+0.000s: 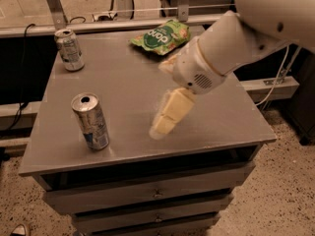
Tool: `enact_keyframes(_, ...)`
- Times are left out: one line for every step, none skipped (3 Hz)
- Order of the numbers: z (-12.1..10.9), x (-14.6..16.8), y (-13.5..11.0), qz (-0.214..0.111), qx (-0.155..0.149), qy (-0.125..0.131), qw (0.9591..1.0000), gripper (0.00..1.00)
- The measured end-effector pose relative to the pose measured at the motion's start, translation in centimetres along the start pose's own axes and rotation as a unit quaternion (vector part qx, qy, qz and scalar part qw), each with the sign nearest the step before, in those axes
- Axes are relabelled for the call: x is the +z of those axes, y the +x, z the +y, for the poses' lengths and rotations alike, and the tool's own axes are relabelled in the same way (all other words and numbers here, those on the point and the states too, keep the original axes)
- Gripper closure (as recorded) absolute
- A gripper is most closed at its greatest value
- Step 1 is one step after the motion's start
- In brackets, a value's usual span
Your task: Move redbull can near green rice chip bag
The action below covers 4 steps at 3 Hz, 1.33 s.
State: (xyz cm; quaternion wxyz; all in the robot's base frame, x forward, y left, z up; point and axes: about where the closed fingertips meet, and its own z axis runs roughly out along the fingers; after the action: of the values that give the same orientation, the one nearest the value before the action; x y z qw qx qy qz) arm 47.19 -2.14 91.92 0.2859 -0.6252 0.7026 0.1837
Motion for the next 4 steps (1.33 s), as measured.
enact_keyframes(1.1, 4.9, -4.9, -0.101, 0.001, -0.036, 0.9942, 0.00)
enact_keyframes(2.8, 8.3, -8.8, -0.189, 0.009, -0.061, 0.9802, 0.00)
enact_keyframes(4.4, 10.2, -11.2, -0.243, 0.019, -0.080, 0.9666, 0.00)
enact_keyframes(6.1, 11.4, -13.0, -0.278, 0.026, -0.098, 0.9553, 0.18)
